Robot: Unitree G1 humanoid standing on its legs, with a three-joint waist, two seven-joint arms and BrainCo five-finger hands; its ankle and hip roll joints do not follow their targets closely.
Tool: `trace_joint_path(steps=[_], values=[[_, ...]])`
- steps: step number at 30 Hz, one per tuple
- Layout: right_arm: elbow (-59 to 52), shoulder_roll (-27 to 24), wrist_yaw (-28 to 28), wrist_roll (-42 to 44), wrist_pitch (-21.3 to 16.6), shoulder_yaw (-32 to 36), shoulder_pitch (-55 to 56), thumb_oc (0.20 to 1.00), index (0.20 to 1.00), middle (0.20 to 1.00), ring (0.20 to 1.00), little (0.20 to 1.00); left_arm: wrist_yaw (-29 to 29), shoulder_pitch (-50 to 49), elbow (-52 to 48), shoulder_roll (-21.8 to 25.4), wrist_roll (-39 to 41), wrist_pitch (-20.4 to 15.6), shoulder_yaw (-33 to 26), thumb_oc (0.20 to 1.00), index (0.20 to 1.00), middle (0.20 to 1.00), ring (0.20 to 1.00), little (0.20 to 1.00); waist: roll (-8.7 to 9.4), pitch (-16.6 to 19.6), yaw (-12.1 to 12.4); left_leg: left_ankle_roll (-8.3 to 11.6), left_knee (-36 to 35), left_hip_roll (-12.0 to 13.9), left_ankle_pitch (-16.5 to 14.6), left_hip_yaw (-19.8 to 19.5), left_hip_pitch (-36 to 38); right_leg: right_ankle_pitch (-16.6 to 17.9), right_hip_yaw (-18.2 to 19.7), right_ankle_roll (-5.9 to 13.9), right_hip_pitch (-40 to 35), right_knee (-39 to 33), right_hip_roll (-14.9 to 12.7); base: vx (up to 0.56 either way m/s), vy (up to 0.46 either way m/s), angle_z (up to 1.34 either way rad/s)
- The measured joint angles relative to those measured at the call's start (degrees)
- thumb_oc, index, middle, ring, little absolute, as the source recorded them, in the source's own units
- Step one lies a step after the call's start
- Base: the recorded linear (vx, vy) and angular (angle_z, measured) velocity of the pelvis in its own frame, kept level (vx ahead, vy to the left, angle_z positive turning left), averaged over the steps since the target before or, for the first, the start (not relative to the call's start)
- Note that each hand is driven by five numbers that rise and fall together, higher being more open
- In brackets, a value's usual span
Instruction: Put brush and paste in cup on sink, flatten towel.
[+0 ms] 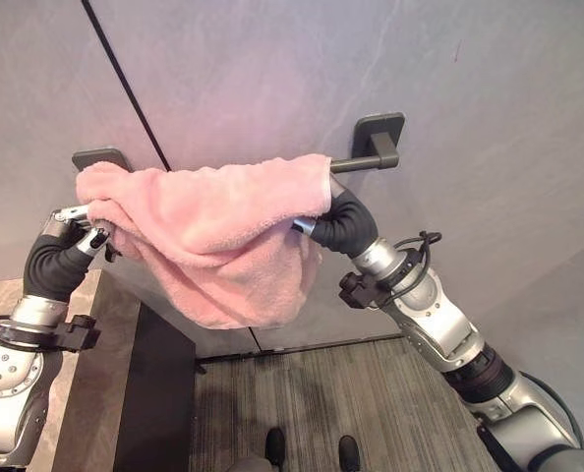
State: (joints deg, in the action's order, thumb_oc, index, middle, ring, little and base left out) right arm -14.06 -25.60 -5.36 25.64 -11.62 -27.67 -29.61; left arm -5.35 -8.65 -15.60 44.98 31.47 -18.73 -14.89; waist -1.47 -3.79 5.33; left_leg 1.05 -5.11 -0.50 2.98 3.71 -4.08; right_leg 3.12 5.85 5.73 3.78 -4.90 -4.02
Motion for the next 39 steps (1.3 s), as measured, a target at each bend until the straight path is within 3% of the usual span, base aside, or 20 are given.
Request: trace_joint_path(steps=[10, 15, 16, 17, 18, 19, 24, 25, 26, 29, 30, 31, 33, 34, 35, 37, 38, 39], values=[[-3.7, -0.9, -3.7, 3.4, -1.1, -0.1, 4.8, 0.200, 0.200, 0.200, 0.200, 0.200, -2.7, -1.7, -1.7, -3.1, 2.6, -0.4, 0.3, 0.200, 0.200, 0.200, 0.200, 0.200, -0.49, 0.1, -0.1, -0.10, 0.0, 0.0, -0.1, 0.3, 0.1, 0.0, 0.2, -0.02, 0.0, 0.0, 0.0, 0.00, -0.001, 0.00], [1.6, -1.0, -3.9, 3.4, -0.6, -2.9, 6.4, 0.200, 0.200, 0.200, 0.200, 0.200, -4.4, -2.4, 0.8, 0.2, 1.1, 0.4, 8.6, 0.200, 0.200, 0.200, 0.200, 0.200, -1.07, 0.4, -0.3, -0.15, 0.0, -0.1, -0.1, 1.0, 0.3, 0.0, 0.7, -0.04, 0.0, 0.0, 0.0, -0.01, -0.006, -0.06], [1.8, -1.1, -3.8, 3.4, 0.1, -2.9, 6.6, 0.200, 0.200, 0.200, 0.200, 0.200, -4.4, -2.8, 1.3, 0.1, 0.9, 0.7, 9.3, 0.329, 0.329, 0.329, 0.329, 0.329, -1.14, 0.3, -0.4, -0.17, 0.0, 0.0, -0.1, 1.3, 0.3, 0.0, 1.0, -0.05, 0.2, 0.0, 0.0, -0.02, -0.019, -0.11], [2.8, -1.1, -3.5, 3.3, 0.3, -3.1, 6.6, 0.200, 0.200, 0.200, 0.200, 0.200, -4.1, -2.6, 3.9, 0.1, -0.3, 0.5, 10.3, 0.736, 0.736, 0.736, 0.736, 0.736, -1.30, 0.4, -0.5, -0.17, 0.0, 0.0, -0.1, 1.6, 0.4, 0.1, 1.3, -0.05, 0.1, 0.0, 0.0, -0.01, -0.015, -0.10], [3.7, -1.1, -3.2, 3.3, 0.6, -3.4, 6.4, 0.200, 0.200, 0.200, 0.200, 0.200, -3.4, -2.1, 6.3, 0.2, -1.5, 0.7, 11.3, 0.853, 0.853, 0.853, 0.853, 0.853, -1.54, 0.5, -0.5, -0.18, 0.0, 0.0, -0.1, 1.6, 0.5, 0.1, 1.4, -0.05, 0.0, 0.0, 0.0, 0.00, -0.022, -0.11], [4.0, -1.2, -2.7, 3.3, 1.0, -3.5, 6.4, 0.278, 0.278, 0.278, 0.278, 0.278, -2.0, -2.5, 8.7, 0.1, -3.3, 2.3, 11.4, 1.000, 1.000, 1.000, 1.000, 1.000, -1.64, 0.6, -0.8, -0.24, 0.0, 0.0, -0.2, 1.6, 0.6, 0.1, 1.5, -0.05, 0.1, 0.0, 0.0, 0.00, -0.027, -0.06], [3.5, -2.0, -1.8, 3.3, 1.1, -2.9, 6.0, 0.332, 0.332, 0.332, 0.332, 0.332, 0.0, -5.2, 8.7, -0.1, -5.1, 3.0, 10.6, 1.000, 1.000, 1.000, 1.000, 1.000, -1.65, 0.6, -1.0, -0.27, 0.0, 0.0, -0.2, 1.7, 0.7, 0.1, 1.6, -0.05, 0.0, 0.0, 0.0, 0.00, -0.019, -0.01], [3.4, -1.7, -1.5, 3.3, 1.1, -2.8, 6.0, 0.401, 0.401, 0.401, 0.401, 0.401, 0.0, -5.1, 8.7, -0.3, -5.1, 3.0, 10.6, 1.000, 1.000, 1.000, 1.000, 1.000, -1.66, 0.6, -0.9, -0.27, 0.0, 0.0, -0.2, 1.7, 0.7, 0.1, 1.6, -0.04, 0.0, 0.0, 0.0, 0.00, -0.031, 0.00], [3.4, -1.6, -1.3, 3.3, 1.1, -2.8, 6.0, 0.592, 0.592, 0.592, 0.592, 0.592, 0.1, -5.1, 8.6, -0.3, -5.0, 3.0, 10.5, 1.000, 1.000, 1.000, 1.000, 1.000, -1.65, 0.6, -0.8, -0.28, 0.0, 0.1, -0.2, 1.7, 0.7, 0.0, 1.6, -0.04, 0.0, 0.0, 0.0, 0.00, -0.040, -0.01], [3.3, -1.7, -1.0, 3.3, 1.1, -2.7, 6.0, 0.824, 0.824, 0.824, 0.824, 0.824, 0.2, -5.1, 8.3, -0.5, -5.0, 3.0, 9.3, 1.000, 1.000, 1.000, 1.000, 1.000, -1.65, 0.6, -0.9, -0.33, 0.0, 0.0, -0.3, 1.7, 0.7, 0.0, 1.6, -0.04, 0.0, 0.0, 0.0, 0.00, 0.000, 0.00], [3.3, -1.7, -1.0, 3.3, 1.1, -2.7, 6.0, 0.787, 0.787, 0.787, 0.787, 0.787, 0.3, -5.1, 8.3, -0.6, -5.0, 3.0, 8.7, 1.000, 1.000, 1.000, 1.000, 1.000, -1.65, 0.6, -1.0, -0.33, 0.0, 0.0, -0.3, 1.7, 0.7, 0.0, 1.6, -0.04, 0.0, 0.0, 0.0, 0.00, 0.000, 0.00], [3.3, -1.7, -1.0, 3.3, 1.1, -2.6, 6.0, 0.664, 0.664, 0.664, 0.664, 0.664, 0.4, -5.1, 8.3, -0.6, -5.0, 3.0, 8.5, 1.000, 1.000, 1.000, 1.000, 1.000, -1.65, 0.6, -1.0, -0.33, 0.0, 0.0, -0.3, 1.7, 0.7, 0.0, 1.6, -0.04, 0.0, 0.0, 0.0, 0.00, 0.000, 0.00], [3.3, -1.7, -0.9, 3.3, 1.1, -2.6, 6.0, 0.576, 0.576, 0.576, 0.576, 0.576, 0.6, -5.1, 8.3, -0.6, -5.0, 3.0, 8.5, 1.000, 1.000, 1.000, 1.000, 1.000, -1.65, 0.6, -1.0, -0.33, 0.0, 0.0, -0.3, 1.7, 0.7, 0.0, 1.6, -0.04, 0.0, 0.0, 0.0, 0.00, 0.000, 0.00], [3.2, -1.7, -0.9, 3.2, 1.1, -2.3, 6.0, 0.542, 0.542, 0.542, 0.542, 0.542, 0.6, -5.1, 8.3, -0.6, -5.0, 3.0, 8.5, 0.721, 0.721, 0.721, 0.721, 0.721, -1.65, 0.6, -1.0, -0.33, 0.0, 0.0, -0.3, 1.7, 0.7, 0.0, 1.6, -0.03, 0.0, 0.0, 0.0, 0.00, 0.000, 0.00], [3.1, -1.7, -0.9, 3.2, 1.1, -2.0, 6.0, 0.529, 0.529, 0.529, 0.529, 0.529, 0.6, -5.1, 8.3, -0.6, -5.0, 3.0, 8.5, 0.542, 0.542, 0.542, 0.542, 0.542, -1.65, 0.6, -1.0, -0.33, 0.0, 0.0, -0.3, 1.7, 0.7, 0.0, 1.6, -0.03, 0.0, 0.0, 0.0, 0.00, 0.000, 0.00], [2.9, -1.7, -0.8, 2.9, 1.1, -1.0, 6.0, 0.404, 0.404, 0.404, 0.404, 0.404, 0.6, -5.1, 8.2, -0.6, -5.0, 3.0, 8.3, 0.316, 0.316, 0.316, 0.316, 0.316, -1.65, 0.6, -1.0, -0.33, 0.0, 0.0, -0.3, 1.6, 0.7, 0.0, 1.6, -0.03, 0.0, 0.0, 0.0, 0.00, 0.000, 0.00], [2.7, -1.7, -0.8, 2.9, 1.1, -0.5, 6.0, 0.401, 0.401, 0.401, 0.401, 0.401, 0.6, -5.1, 8.1, -0.6, -5.0, 3.0, 8.1, 0.222, 0.222, 0.222, 0.222, 0.222, -1.65, 0.6, -1.0, -0.33, 0.0, 0.0, -0.3, 1.6, 0.7, 0.0, 1.6, -0.03, 0.0, 0.0, 0.0, 0.00, 0.000, 0.00], [2.2, -1.7, -0.7, 2.9, 1.0, 0.3, 6.1, 0.376, 0.376, 0.376, 0.376, 0.376, 0.6, -5.2, 8.0, -0.8, -5.0, 3.0, 7.5, 0.200, 0.200, 0.200, 0.200, 0.200, -1.65, 0.6, -1.0, -0.33, 0.0, 0.0, -0.3, 1.6, 0.7, 0.0, 1.6, -0.03, 0.0, 0.0, 0.0, 0.00, 0.000, 0.00]])
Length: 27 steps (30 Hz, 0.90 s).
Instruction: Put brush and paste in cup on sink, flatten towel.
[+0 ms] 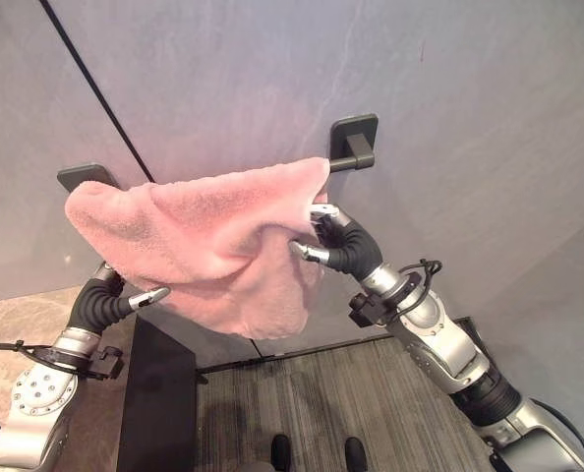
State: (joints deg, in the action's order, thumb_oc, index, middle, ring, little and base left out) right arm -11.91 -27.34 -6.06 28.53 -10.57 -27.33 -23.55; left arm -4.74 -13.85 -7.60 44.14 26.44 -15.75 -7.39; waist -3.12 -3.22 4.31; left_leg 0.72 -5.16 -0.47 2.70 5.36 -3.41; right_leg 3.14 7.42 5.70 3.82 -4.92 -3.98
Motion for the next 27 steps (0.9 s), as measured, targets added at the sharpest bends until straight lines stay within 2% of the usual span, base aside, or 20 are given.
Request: trace_joint_path(steps=[1, 2, 11, 14, 18, 21, 24, 27], values=[[-0.7, 0.0, 0.1, 0.0, -0.1, 0.6, 0.1, 0.250, 0.250, 0.250, 0.250, 0.250, 0.0, -0.1, -0.2, -0.8, 0.1, 0.0, -1.0, 0.200, 0.200, 0.200, 0.200, 0.200, 0.00, 0.0, -0.1, 0.00, 0.0, 0.0, 0.0, 0.0, 0.0, 0.0, 0.0, 0.00, 0.0, 0.0, 0.0, 0.00, 0.000, 0.00], [-1.0, 0.0, 0.1, 0.0, -0.2, 0.9, 0.2, 0.200, 0.200, 0.200, 0.200, 0.200, 0.0, 0.0, -0.3, -1.3, 0.1, -0.1, -1.4, 0.200, 0.200, 0.200, 0.200, 0.200, -0.02, 0.0, -0.1, 0.00, 0.0, 0.0, 0.0, 0.0, 0.0, 0.0, 0.0, 0.00, 0.0, 0.0, 0.0, 0.00, 0.000, 0.00], [-1.3, 0.0, 0.8, 0.0, -0.9, 2.1, 1.6, 0.200, 0.200, 0.200, 0.200, 0.200, 0.0, 0.1, -0.4, -3.4, 0.7, -0.2, -1.2, 0.200, 0.200, 0.200, 0.200, 0.200, -0.07, 0.0, -0.5, 0.00, 0.0, 0.0, 0.0, 0.0, 0.0, 0.0, 0.0, -0.01, 0.0, 0.0, 0.0, 0.00, 0.000, 0.00], [-1.9, -0.2, 1.1, 0.0, -1.0, 5.1, 4.8, 0.200, 0.200, 0.200, 0.200, 0.200, -0.5, -0.3, -1.9, -3.5, 1.1, -0.3, -1.2, 0.200, 0.200, 0.200, 0.200, 0.200, -0.04, 0.1, -0.5, -0.06, 0.0, -0.1, -0.1, -0.1, -0.1, -0.1, -0.1, -0.04, 0.1, 0.0, 0.0, 0.00, 0.000, 0.00], [0.1, -0.3, 1.0, 0.0, -1.1, 5.3, 7.8, 0.200, 0.200, 0.200, 0.200, 0.200, -0.7, 0.0, 2.1, -4.0, 2.3, -0.3, 3.0, 0.200, 0.200, 0.200, 0.200, 0.200, -0.31, 0.2, -2.0, -0.13, 0.0, 0.0, -0.1, -0.1, -0.1, -0.1, -0.1, -0.09, 0.1, 0.0, 0.0, 0.00, 0.000, 0.00], [2.0, -0.5, 1.0, -0.1, -0.5, 4.1, 7.7, 0.200, 0.200, 0.200, 0.200, 0.200, -0.9, 1.1, 4.5, -4.0, 1.8, 1.4, 5.8, 0.200, 0.200, 0.200, 0.200, 0.200, -0.34, 0.2, -2.6, -0.14, 0.0, 0.0, -0.1, 0.1, -0.1, -0.1, 0.0, -0.10, 0.1, 0.0, 0.1, 0.00, 0.000, 0.00], [0.7, -1.1, 1.0, -0.1, -0.4, 3.6, 6.0, 0.222, 0.222, 0.222, 0.222, 0.222, -1.3, 2.1, 0.9, -4.6, 4.1, 1.4, 5.0, 0.200, 0.200, 0.200, 0.200, 0.200, -0.33, 0.2, -2.5, -0.16, 0.0, 0.0, -0.1, 0.1, 0.0, -0.1, 0.1, -0.08, 0.0, 0.0, 0.0, 0.02, -0.020, 0.00], [-1.4, -0.8, 1.1, -0.1, -1.1, 3.7, 2.7, 0.231, 0.231, 0.231, 0.231, 0.231, -1.3, 4.0, -3.1, -8.4, 7.6, -0.1, 1.1, 0.200, 0.200, 0.200, 0.200, 0.200, -0.35, 0.2, -2.3, -0.16, 0.0, 0.0, -0.1, 0.1, 0.2, -0.1, 0.1, -0.08, -0.2, 0.0, 0.1, 0.00, 0.000, 0.00]])
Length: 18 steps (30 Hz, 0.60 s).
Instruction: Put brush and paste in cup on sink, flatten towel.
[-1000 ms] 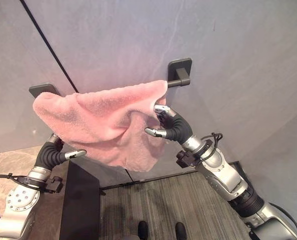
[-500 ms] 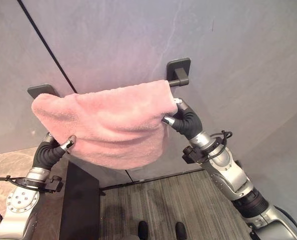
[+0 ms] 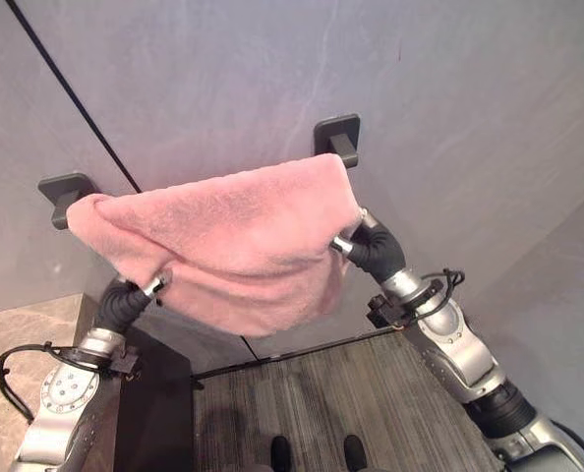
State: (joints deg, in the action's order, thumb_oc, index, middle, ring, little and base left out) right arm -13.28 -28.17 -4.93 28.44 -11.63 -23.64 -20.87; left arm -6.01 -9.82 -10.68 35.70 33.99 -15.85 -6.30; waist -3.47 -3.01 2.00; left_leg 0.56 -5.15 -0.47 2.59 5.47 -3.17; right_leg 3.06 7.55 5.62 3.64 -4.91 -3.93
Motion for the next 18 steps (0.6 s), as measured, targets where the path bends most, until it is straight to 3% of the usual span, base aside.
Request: trace_joint_path(steps=[8, 18], values=[[-3.7, 0.3, -0.6, 0.0, -1.1, 0.0, -0.1, 0.316, 0.316, 0.316, 0.316, 0.316, -0.5, -0.4, -1.0, -2.1, 3.1, -0.7, -0.1, 0.200, 0.200, 0.200, 0.200, 0.200, -0.06, 0.0, 0.1, 0.00, 0.0, 0.0, 0.0, -0.1, 0.0, 0.0, 0.0, -0.03, -0.1, 0.0, 0.0, 0.00, 0.000, 0.00], [1.1, 0.6, -1.6, 0.2, -0.2, -1.9, 2.2, 0.278, 0.278, 0.278, 0.278, 0.278, 0.4, -2.6, 7.1, -1.7, -1.4, 0.5, 0.7, 0.200, 0.200, 0.200, 0.200, 0.200, -0.56, 0.3, 0.2, 0.00, 0.0, 0.0, 0.0, -0.2, 0.0, -0.1, -0.2, -0.08, -0.2, 0.0, 0.0, 0.00, 0.000, 0.00]])
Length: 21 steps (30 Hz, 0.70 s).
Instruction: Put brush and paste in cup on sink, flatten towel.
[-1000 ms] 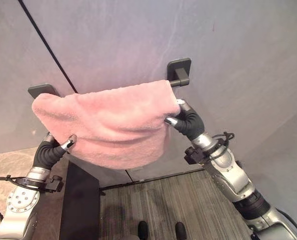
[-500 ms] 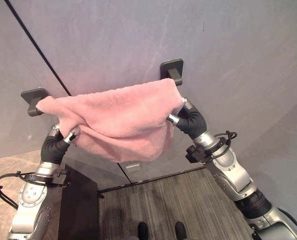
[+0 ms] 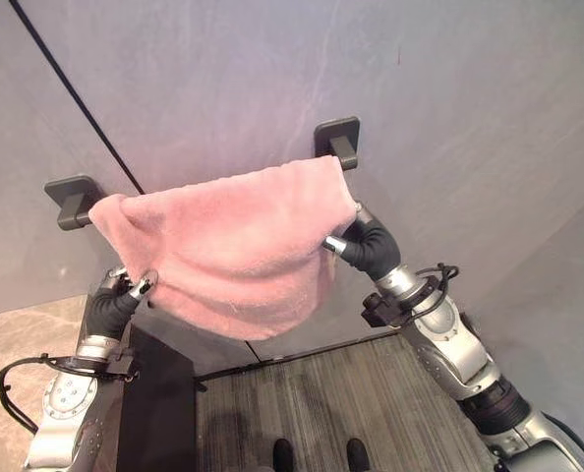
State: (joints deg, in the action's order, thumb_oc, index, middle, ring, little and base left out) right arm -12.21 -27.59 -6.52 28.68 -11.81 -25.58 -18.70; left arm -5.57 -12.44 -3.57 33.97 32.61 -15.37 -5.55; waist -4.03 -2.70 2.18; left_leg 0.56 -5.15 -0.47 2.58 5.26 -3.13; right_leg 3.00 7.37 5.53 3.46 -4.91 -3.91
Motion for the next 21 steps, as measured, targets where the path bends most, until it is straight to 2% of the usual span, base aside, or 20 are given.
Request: trace_joint_path(steps=[2, 3, 4, 5, 6, 7, 8, 9, 11, 21], values=[[1.3, 0.1, 0.0, 0.0, 0.8, -1.1, 0.3, 0.294, 0.294, 0.294, 0.294, 0.294, 0.3, -0.6, 1.4, 0.0, -0.1, 0.2, 0.0, 0.200, 0.200, 0.200, 0.200, 0.200, -0.11, 0.1, 0.0, 0.00, 0.0, 0.0, 0.0, 0.0, 0.0, 0.0, 0.0, -0.01, 0.0, 0.0, 0.0, 0.00, 0.000, 0.00], [1.9, 0.2, 0.0, 0.0, 0.8, -1.3, 0.3, 0.304, 0.304, 0.304, 0.304, 0.304, 0.4, -0.6, 1.9, 0.0, -0.1, 0.2, 0.0, 0.294, 0.294, 0.294, 0.294, 0.294, -0.11, 0.1, 0.0, 0.00, 0.0, 0.0, 0.0, 0.0, 0.1, 0.0, 0.0, -0.01, -0.1, 0.0, 0.0, 0.00, 0.000, 0.00], [2.7, 0.3, 0.0, -0.1, 1.0, -1.8, 0.3, 0.338, 0.338, 0.338, 0.338, 0.338, 0.8, -0.7, 2.2, -0.1, -0.4, 0.6, 0.0, 0.464, 0.464, 0.464, 0.464, 0.464, -0.12, 0.1, 0.0, 0.00, 0.0, 0.0, 0.0, 0.0, 0.1, 0.0, -0.1, -0.01, -0.1, 0.0, 0.0, 0.00, 0.000, 0.00], [3.3, 0.3, 0.0, -0.1, 1.0, -2.1, 0.3, 0.542, 0.542, 0.542, 0.542, 0.542, 0.9, -0.8, 2.2, -0.1, -1.2, 0.6, -0.1, 0.501, 0.501, 0.501, 0.501, 0.501, -0.12, 0.1, 0.1, 0.00, 0.0, 0.0, 0.0, 0.0, 0.1, 0.0, -0.1, -0.01, -0.1, 0.0, 0.0, 0.00, 0.000, 0.00], [3.7, 0.3, 0.0, -0.1, 1.0, -2.3, 0.3, 0.667, 0.667, 0.667, 0.667, 0.667, 1.0, -1.0, 2.2, -0.1, -1.7, 0.6, -0.2, 0.517, 0.517, 0.517, 0.517, 0.517, -0.11, 0.1, 0.1, 0.00, 0.0, 0.0, 0.0, 0.0, 0.1, 0.0, -0.1, -0.01, -0.1, 0.0, 0.0, 0.00, 0.000, 0.00], [3.9, 0.3, 0.0, -0.1, 1.4, -2.4, 0.3, 0.881, 0.881, 0.881, 0.881, 0.881, 1.6, -1.2, 2.2, -0.1, -1.7, 0.6, -0.4, 0.589, 0.589, 0.589, 0.589, 0.589, -0.11, 0.1, 0.1, 0.00, 0.0, 0.0, 0.0, -0.1, 0.1, 0.0, -0.1, -0.01, -0.1, 0.0, 0.0, 0.00, 0.000, 0.00], [3.9, 0.3, 0.0, -0.1, 1.6, -2.5, 0.3, 1.000, 1.000, 1.000, 1.000, 1.000, 2.5, -1.2, 2.2, -0.3, -1.7, 0.6, -0.6, 0.865, 0.865, 0.865, 0.865, 0.865, -0.11, 0.1, 0.1, 0.00, 0.0, 0.0, 0.0, -0.1, 0.1, 0.0, -0.1, -0.02, -0.1, 0.0, 0.0, 0.00, 0.000, 0.00], [3.9, 0.3, 0.0, -0.1, 1.6, -2.5, 0.4, 1.000, 1.000, 1.000, 1.000, 1.000, 2.6, -1.2, 2.2, -0.3, -1.7, 0.6, -0.6, 0.865, 0.865, 0.865, 0.865, 0.865, -0.11, 0.1, 0.1, 0.00, 0.0, 0.0, 0.0, -0.1, 0.1, 0.0, -0.1, -0.02, -0.1, 0.0, 0.0, 0.00, 0.000, 0.00], [3.9, 0.3, 0.0, -0.2, 1.6, -2.5, 0.4, 1.000, 1.000, 1.000, 1.000, 1.000, 2.9, -1.1, 2.2, -0.4, -1.8, 0.6, -0.8, 1.000, 1.000, 1.000, 1.000, 1.000, -0.11, 0.1, 0.1, 0.00, 0.0, 0.0, 0.0, -0.1, 0.0, 0.0, -0.1, -0.02, 0.0, 0.0, 0.0, 0.00, 0.000, 0.00], [4.2, 0.3, 0.1, -0.3, 2.0, -2.5, 0.4, 1.000, 1.000, 1.000, 1.000, 1.000, 2.9, -0.6, 2.2, -0.2, -2.5, 0.6, -0.8, 1.000, 1.000, 1.000, 1.000, 1.000, -0.15, 0.1, 0.1, 0.01, 0.0, 0.0, 0.0, -0.1, -0.2, 0.0, -0.1, -0.05, 0.2, 0.0, 0.0, 0.00, 0.000, 0.00]])
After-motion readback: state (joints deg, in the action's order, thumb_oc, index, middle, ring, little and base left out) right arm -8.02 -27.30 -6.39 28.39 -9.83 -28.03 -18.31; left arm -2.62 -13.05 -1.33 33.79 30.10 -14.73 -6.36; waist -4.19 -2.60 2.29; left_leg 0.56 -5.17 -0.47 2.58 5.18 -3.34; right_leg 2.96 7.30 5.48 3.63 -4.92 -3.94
